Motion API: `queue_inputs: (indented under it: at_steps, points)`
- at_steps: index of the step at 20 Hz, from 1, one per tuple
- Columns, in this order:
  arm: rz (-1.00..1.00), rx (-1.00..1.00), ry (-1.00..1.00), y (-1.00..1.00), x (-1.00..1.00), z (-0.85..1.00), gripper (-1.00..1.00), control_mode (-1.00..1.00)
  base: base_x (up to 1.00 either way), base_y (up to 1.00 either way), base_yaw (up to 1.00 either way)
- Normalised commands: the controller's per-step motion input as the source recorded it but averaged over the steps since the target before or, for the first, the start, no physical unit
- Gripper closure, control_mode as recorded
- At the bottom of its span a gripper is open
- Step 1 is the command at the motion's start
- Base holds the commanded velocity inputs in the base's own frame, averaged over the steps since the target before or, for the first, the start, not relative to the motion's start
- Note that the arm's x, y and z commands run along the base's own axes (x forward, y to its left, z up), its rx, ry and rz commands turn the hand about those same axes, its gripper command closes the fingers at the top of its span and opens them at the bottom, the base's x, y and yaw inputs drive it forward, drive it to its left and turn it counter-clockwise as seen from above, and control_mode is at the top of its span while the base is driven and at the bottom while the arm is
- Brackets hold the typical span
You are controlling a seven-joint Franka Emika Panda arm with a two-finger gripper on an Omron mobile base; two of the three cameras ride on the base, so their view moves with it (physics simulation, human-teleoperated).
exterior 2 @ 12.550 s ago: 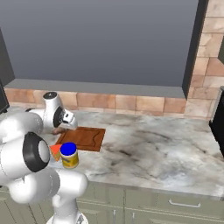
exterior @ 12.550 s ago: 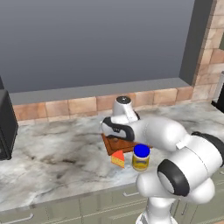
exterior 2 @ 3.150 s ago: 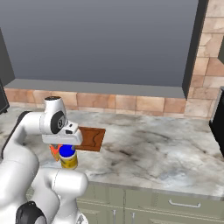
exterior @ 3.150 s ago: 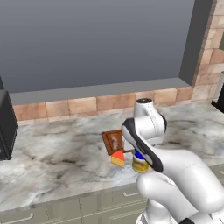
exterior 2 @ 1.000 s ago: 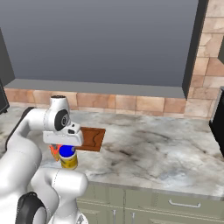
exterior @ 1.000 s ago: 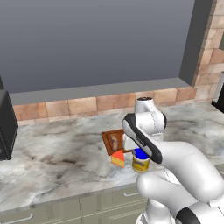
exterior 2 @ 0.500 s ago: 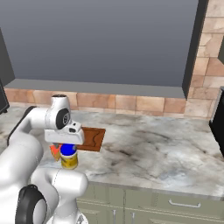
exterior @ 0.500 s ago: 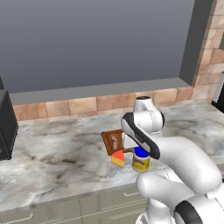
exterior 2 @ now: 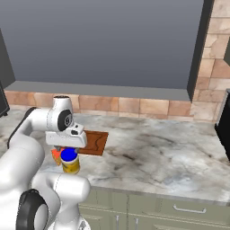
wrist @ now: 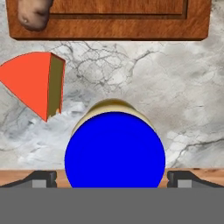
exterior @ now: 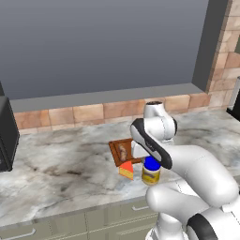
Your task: Retrieve the reheated potato from the microwave, then place the potato, cheese, and condiment on the cutting board.
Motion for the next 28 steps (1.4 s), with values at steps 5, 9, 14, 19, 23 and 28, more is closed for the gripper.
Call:
queue_inputs:
  at_steps: [5,9,14,19,23,28]
  points:
    - [0.0,0.0,0.01,0.0,0.0,0.0,-1.0,-1.0,0.0,0.0,0.0]
    - [0.0,-0.01,0.01,0.0,0.0,-0.02,-1.0,-1.0,0.0,0.0,0.0]
    - [0.0,-0.01,0.01,0.0,-0.03,-0.04,-1.0,-1.0,0.0,0.0,0.0]
    - [0.0,-0.01,0.04,0.0,-0.08,-0.11,-1.0,-1.0,0.0,0.0,0.0]
    - [0.0,-0.02,0.06,0.0,-0.03,-0.15,-1.0,-1.0,0.0,0.0,0.0]
    - [0.0,0.0,0.06,-0.01,0.0,-0.14,-1.0,-1.0,0.0,0.0,0.0]
